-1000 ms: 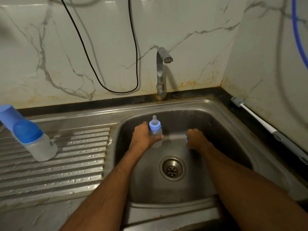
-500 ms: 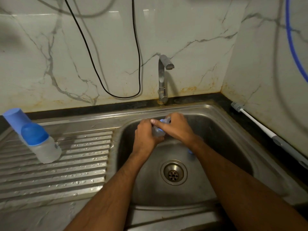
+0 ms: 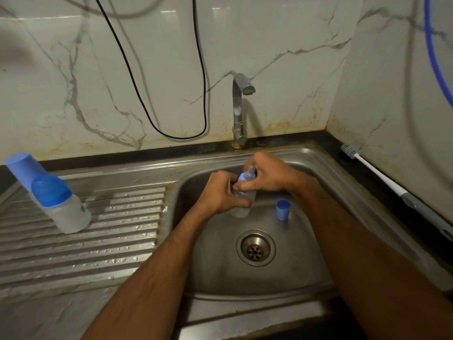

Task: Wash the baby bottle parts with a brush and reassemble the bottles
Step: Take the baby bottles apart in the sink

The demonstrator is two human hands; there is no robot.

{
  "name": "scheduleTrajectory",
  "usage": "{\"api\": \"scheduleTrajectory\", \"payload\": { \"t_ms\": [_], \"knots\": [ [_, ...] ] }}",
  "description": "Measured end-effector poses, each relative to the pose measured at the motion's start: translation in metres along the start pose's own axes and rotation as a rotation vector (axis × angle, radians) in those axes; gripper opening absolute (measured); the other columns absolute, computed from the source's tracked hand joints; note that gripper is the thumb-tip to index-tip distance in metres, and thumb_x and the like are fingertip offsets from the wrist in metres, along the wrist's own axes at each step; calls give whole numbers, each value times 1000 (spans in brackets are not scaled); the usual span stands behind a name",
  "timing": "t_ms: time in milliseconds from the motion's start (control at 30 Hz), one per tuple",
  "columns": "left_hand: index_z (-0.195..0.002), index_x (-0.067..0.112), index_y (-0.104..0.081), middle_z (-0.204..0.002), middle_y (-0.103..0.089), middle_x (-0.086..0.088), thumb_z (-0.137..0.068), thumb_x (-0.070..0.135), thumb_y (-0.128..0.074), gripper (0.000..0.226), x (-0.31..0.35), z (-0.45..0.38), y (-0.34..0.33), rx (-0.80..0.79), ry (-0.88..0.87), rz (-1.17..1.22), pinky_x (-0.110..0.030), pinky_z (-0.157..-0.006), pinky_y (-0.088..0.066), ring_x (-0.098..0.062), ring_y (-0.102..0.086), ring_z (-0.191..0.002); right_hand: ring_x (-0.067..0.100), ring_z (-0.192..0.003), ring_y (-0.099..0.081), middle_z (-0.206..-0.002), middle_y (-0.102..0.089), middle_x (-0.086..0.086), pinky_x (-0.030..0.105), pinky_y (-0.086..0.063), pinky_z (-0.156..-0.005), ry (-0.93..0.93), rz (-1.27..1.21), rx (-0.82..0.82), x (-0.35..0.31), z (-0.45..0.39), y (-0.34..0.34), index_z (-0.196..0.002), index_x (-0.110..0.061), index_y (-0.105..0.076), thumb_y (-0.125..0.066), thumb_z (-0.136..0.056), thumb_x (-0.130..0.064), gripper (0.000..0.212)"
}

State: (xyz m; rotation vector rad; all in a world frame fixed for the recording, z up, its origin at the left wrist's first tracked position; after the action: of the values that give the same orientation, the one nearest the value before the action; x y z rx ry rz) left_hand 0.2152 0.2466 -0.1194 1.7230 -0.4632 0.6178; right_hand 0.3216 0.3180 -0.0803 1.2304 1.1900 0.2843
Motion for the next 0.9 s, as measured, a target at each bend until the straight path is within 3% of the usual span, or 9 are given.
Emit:
{"api": "scheduleTrajectory", "payload": {
  "t_ms": [133,200,300,433,533,600,667,767,900],
  "knots": [
    [-102,13,-73,-99,-76,-1,-69,12,-89,36,-1,11,11,-214,-28,329,-31,-85,-60,-12,-72,-94,1,-70,-61,-79,-66,-12,18,-47,-66,67,123,-189,-22,3,9,-95,-19,-73,-81,-83,-37,23],
    [-104,19,-72,-98,-76,2,-69,9,-89,40,-4,12,20,-105,-13,376,-28,-83,-59,-10,-72,-92,-3,-87,-58,-96,-63,-21,13,-45,-76,155,189,-220,-35,1,11,-115,-22,-72,-82,-83,-25,34],
    [-110,20,-71,-97,-75,6,-67,14,-91,48,-10,10,20,82,51,219,-26,-84,-59,-5,-70,-91,3,-100,-61,-112,-67,-11,21,-50,-85,123,139,-123,-37,-7,14,-130,-28,-67,-86,-77,-26,56],
    [-107,16,-70,-96,-72,5,-68,15,-90,43,-12,6,17,194,92,126,-22,-79,-56,-7,-68,-88,10,-80,-64,-87,-66,-5,23,-50,-69,-85,191,206,-35,-5,27,-103,-17,-70,-80,-75,-60,53],
    [-111,15,-71,-103,-74,1,-69,14,-90,46,-14,4,16,199,92,103,-27,-85,-58,-8,-68,-92,9,-66,-62,-77,-67,0,23,-48,-58,-143,288,154,-33,-5,15,-88,-14,-67,-79,-81,-52,40],
    [-115,14,-71,-105,-74,0,-68,15,-90,51,-17,3,13,188,89,73,-27,-86,-57,-10,-68,-94,8,-74,-65,-89,-72,0,22,-51,-65,-113,269,41,-32,-8,7,-102,-14,-72,-82,-82,-32,28],
    [-115,13,-71,-104,-74,1,-68,17,-91,51,-20,4,13,201,98,62,-22,-82,-54,-11,-69,-93,10,-99,-63,-117,-70,-1,28,-54,-85,-36,215,-77,-35,-10,4,-128,-23,-68,-85,-77,-23,54],
    [-111,14,-73,-100,-74,1,-67,18,-91,48,-20,2,13,196,106,74,-20,-77,-53,-11,-69,-91,17,-115,-61,-132,-64,3,35,-53,-95,-79,158,39,-34,-8,12,-140,-22,-60,-87,-74,-46,76],
    [-113,15,-70,-101,-73,2,-69,17,-90,48,-19,0,8,176,121,58,-10,-71,-46,-4,-64,-84,7,-82,-63,-100,-73,2,19,-46,-64,-126,243,142,-31,-10,8,-103,-16,-74,-83,-80,-41,35]
  ]
}}
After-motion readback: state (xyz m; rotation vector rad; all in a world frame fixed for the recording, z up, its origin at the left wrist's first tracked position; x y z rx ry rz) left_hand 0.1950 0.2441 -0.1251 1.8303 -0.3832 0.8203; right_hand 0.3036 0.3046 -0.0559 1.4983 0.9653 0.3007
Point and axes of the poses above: each hand's wrist, its own z-axis away from the middle knuckle, its own y-axis out of the back of the hand, x = y × z, the point moved 6 cm from there along -z, towards the middle knuckle
